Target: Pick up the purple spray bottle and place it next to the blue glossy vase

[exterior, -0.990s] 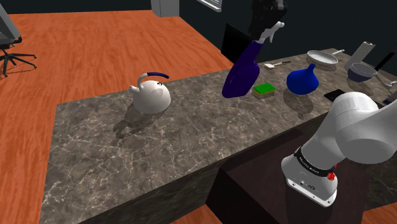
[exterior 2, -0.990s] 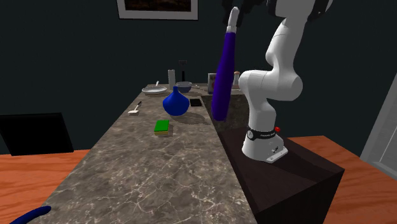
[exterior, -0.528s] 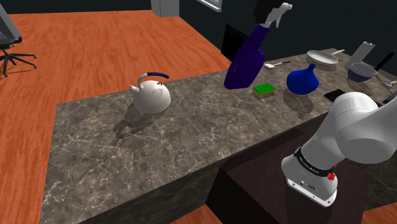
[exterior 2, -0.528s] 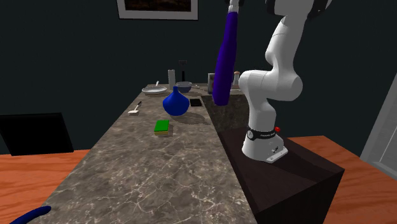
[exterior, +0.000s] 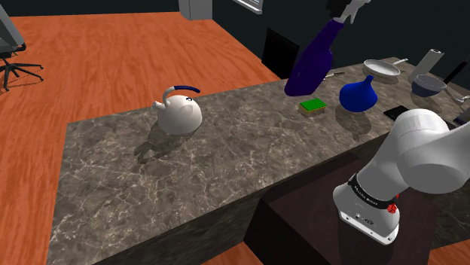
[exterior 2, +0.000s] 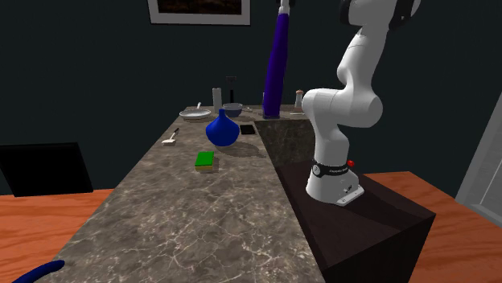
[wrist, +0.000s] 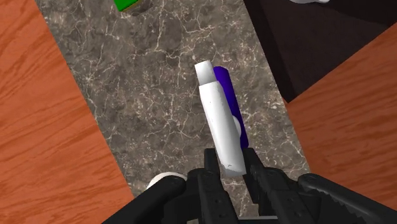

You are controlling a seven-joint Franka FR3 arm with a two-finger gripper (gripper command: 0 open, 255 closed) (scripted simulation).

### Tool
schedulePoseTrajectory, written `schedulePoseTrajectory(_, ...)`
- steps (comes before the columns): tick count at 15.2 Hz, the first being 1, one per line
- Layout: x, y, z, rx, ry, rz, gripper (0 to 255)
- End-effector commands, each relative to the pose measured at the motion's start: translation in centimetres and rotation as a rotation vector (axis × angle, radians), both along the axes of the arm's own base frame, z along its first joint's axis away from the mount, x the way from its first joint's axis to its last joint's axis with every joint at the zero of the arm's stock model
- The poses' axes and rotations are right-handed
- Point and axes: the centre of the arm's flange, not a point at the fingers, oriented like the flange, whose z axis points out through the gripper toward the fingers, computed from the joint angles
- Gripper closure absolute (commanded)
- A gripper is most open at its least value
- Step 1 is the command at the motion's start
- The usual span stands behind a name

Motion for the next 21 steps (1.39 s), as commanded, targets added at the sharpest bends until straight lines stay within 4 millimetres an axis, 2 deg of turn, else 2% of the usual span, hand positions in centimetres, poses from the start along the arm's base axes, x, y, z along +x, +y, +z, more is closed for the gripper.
schedulePoseTrajectory(1, -0.9, -2.5, -0.1, 0.000, 0.001, 0.001, 255)
schedulePoseTrajectory(21, -8.9, -27.7, 0.0, 0.000, 0.001, 0.001, 255)
